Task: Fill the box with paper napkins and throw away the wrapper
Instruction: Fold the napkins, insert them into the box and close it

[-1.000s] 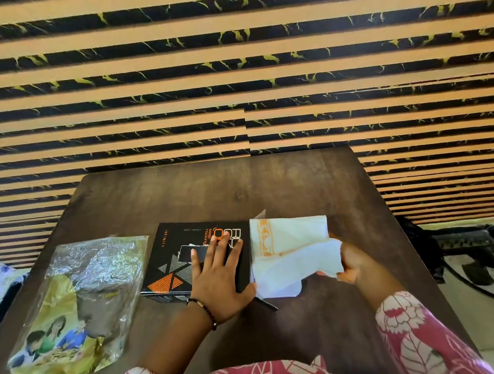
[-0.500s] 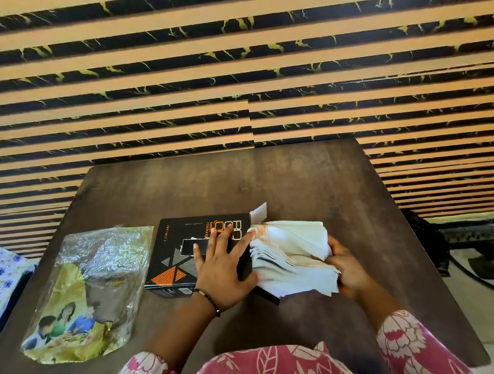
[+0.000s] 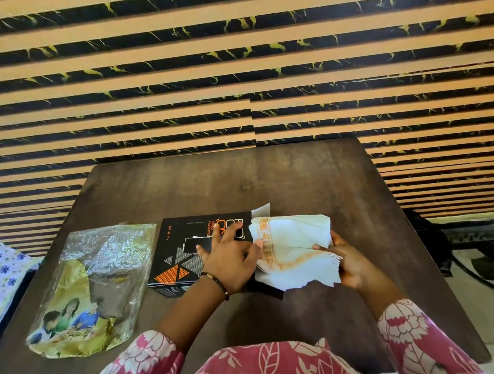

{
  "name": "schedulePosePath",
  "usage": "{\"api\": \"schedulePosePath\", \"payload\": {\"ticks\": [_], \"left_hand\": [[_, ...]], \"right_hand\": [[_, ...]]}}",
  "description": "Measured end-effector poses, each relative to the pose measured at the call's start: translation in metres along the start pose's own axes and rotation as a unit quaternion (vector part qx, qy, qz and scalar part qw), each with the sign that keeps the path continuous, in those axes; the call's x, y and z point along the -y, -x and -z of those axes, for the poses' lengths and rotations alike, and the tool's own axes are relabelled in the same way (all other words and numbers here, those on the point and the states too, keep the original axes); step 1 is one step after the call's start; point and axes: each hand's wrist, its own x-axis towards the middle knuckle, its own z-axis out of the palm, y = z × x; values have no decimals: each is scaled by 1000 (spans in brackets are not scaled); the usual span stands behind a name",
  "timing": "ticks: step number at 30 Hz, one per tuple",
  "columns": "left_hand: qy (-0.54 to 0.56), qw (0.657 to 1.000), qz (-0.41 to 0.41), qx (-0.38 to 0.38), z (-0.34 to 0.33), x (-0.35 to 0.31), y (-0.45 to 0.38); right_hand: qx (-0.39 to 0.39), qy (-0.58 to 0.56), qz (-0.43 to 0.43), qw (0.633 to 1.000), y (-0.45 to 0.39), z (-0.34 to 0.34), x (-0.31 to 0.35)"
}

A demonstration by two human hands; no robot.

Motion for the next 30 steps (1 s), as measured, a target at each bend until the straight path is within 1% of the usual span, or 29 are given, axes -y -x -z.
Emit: {"api": "schedulePosePath", "payload": {"ticks": [5, 7, 11, 13, 17, 20, 26, 28, 30], "left_hand": [[-88, 996, 19, -3, -10, -14, 0], [-113, 993, 24, -10, -15, -15, 1], [-151, 988, 15, 0, -19, -11, -3], [-154, 988, 18, -6, -23, -9, -5], [-151, 987, 25, -52, -29, 0, -4], [-157, 986, 19, -58, -31, 1, -4], [-156, 986, 18, -64, -31, -2, -4], [-159, 985, 18, -62, -31, -2, -2], [-161, 985, 19, -62, -31, -3, -1]], "right_hand": [[-23, -37, -1, 999, -5, -7, -1], [-29, -24, 11, 999, -7, -9, -3], [-14, -2, 18, 1000, -7, -8, -10], [-16, 3, 13, 1000, -4, -6, -13], [-35, 42, 25, 998, 1, -4, -20], [-41, 70, 25, 996, 3, -3, -24], [-23, 133, -2, 991, 2, -4, -18], [-20, 135, -7, 991, -1, -6, -14], [-28, 104, -11, 994, -3, -9, -11]]}}
